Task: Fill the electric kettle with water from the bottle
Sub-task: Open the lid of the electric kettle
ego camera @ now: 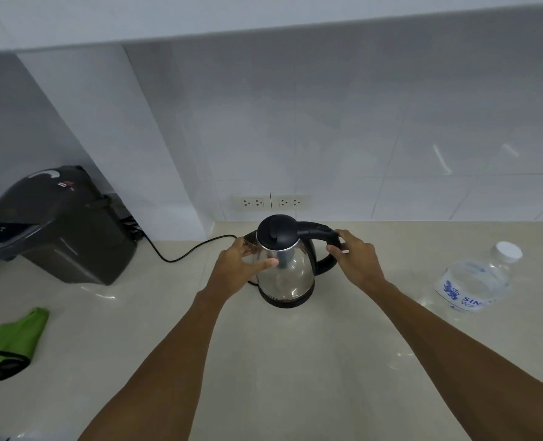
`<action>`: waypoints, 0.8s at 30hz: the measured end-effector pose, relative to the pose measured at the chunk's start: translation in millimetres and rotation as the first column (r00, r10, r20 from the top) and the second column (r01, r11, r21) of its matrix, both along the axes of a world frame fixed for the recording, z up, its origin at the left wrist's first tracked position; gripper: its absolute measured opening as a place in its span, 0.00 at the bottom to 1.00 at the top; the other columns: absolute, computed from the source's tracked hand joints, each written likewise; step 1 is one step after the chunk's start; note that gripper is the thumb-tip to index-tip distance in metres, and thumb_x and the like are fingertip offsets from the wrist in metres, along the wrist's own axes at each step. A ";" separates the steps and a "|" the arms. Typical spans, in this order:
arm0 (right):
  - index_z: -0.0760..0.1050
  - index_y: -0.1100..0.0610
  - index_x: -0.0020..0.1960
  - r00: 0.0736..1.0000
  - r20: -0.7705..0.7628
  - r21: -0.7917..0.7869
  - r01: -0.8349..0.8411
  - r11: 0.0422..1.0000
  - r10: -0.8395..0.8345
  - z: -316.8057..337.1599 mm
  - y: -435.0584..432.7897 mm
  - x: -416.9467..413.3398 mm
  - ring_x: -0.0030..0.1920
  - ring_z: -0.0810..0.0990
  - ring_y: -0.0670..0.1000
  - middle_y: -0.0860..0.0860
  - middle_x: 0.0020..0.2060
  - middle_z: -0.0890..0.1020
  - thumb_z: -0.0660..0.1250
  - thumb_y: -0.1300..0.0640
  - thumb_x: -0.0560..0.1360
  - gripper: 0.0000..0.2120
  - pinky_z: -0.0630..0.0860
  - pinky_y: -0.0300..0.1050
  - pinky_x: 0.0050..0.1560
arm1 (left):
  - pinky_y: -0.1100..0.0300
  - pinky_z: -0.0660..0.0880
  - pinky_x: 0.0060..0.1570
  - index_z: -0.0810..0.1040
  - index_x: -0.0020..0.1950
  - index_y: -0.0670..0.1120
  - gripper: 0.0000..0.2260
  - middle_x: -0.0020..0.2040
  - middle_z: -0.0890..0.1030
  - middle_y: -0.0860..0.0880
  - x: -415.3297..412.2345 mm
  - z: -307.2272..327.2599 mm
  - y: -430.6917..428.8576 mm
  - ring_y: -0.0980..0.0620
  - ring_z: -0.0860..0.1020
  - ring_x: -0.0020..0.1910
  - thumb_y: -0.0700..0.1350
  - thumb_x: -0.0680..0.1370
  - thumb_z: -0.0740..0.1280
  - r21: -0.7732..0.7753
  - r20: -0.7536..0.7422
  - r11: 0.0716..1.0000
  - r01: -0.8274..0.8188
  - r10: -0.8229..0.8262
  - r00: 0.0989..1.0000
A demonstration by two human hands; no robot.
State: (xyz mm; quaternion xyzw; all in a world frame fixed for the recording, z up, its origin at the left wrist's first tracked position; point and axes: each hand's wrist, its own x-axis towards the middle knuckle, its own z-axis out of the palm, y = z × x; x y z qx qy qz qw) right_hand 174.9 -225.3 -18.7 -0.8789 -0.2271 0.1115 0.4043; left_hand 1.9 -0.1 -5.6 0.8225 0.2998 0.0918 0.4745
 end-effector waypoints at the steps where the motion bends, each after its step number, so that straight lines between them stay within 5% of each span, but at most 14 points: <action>1: 0.76 0.52 0.66 1.000 0.003 0.005 0.005 1.000 -0.005 2.7 -1.2 -3.3 0.53 0.84 0.56 0.55 0.51 0.86 0.68 0.51 0.80 0.15 0.75 0.44 0.51 | 0.54 0.78 0.69 0.78 0.70 0.48 0.35 0.63 0.85 0.55 -2.2 1.2 -0.5 0.54 0.82 0.66 0.59 0.68 0.85 0.005 0.011 1.000 0.005 -0.005 1.000; 19: 0.75 0.53 0.67 0.992 0.054 -0.051 0.118 0.992 -0.115 14.2 -69.4 -136.2 0.54 0.84 0.58 0.57 0.52 0.86 0.67 0.51 0.81 0.16 0.71 0.43 0.50 | 0.55 0.77 0.67 0.78 0.69 0.50 0.34 0.63 0.85 0.55 -102.1 11.2 -46.1 0.54 0.81 0.66 0.61 0.69 0.84 -0.011 0.052 0.988 0.154 -0.153 0.987; 24: 0.74 0.54 0.68 0.992 0.009 -0.060 0.126 0.990 -0.126 7.6 -80.1 -167.0 0.55 0.84 0.60 0.59 0.54 0.85 0.67 0.51 0.81 0.17 0.77 0.49 0.54 | 0.53 0.77 0.70 0.78 0.68 0.52 0.33 0.64 0.85 0.55 -126.9 0.8 -55.4 0.55 0.81 0.68 0.63 0.68 0.84 -0.037 0.039 0.986 0.163 -0.161 0.986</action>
